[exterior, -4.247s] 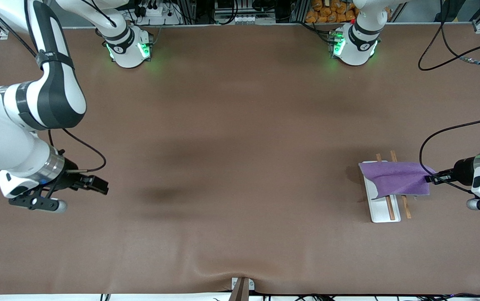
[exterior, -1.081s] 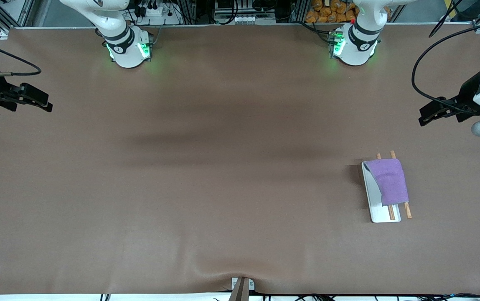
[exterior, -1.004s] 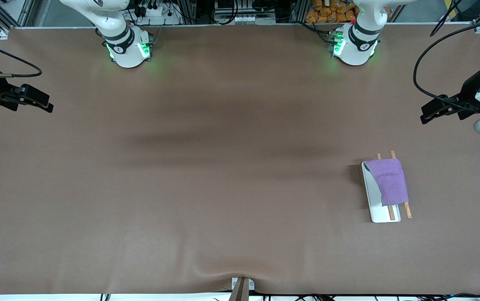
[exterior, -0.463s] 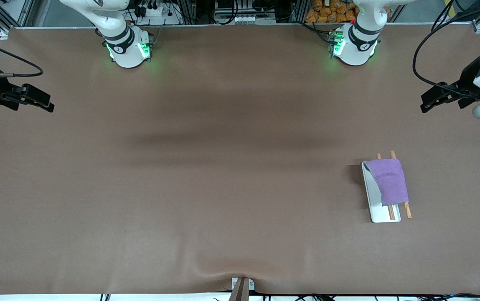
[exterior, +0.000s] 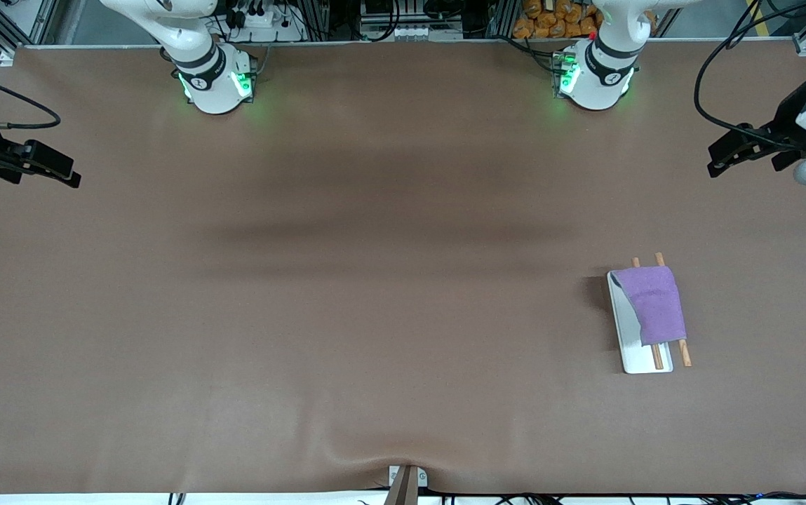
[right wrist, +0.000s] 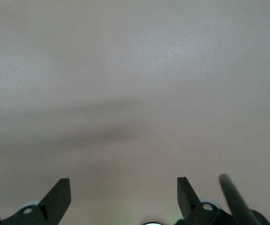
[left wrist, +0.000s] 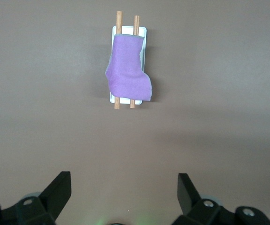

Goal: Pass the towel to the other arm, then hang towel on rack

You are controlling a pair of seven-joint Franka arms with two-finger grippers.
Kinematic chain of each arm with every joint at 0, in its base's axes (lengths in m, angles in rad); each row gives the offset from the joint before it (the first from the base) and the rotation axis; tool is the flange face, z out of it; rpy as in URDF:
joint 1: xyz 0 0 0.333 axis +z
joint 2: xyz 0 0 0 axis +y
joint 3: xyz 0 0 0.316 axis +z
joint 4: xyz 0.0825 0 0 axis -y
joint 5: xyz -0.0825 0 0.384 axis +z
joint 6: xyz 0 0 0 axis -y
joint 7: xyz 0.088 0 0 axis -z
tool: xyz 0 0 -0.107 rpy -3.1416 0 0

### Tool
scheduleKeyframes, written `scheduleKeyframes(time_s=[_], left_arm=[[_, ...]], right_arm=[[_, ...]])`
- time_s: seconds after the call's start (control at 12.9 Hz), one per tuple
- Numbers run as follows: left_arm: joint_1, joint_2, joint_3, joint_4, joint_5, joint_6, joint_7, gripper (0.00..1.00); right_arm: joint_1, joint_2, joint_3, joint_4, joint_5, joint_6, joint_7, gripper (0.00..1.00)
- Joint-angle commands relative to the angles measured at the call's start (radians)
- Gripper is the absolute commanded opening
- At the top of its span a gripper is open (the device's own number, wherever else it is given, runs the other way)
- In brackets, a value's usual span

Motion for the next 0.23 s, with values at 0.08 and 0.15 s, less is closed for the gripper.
scheduleKeyframes(time_s=[0.08,0.15], left_arm=[[-0.020,-0.018,0.013,0.018,0.004,-0.049,0.012,1.00],[-0.020,-0.018,0.013,0.017,0.004,-0.051,0.014,1.00]], right_arm=[[0.008,-0.013,-0.006,-0.006,-0.003,0.000,-0.006,1.00],[0.008,-0.013,-0.006,-0.005,-0.003,0.003,-0.006,1.00]])
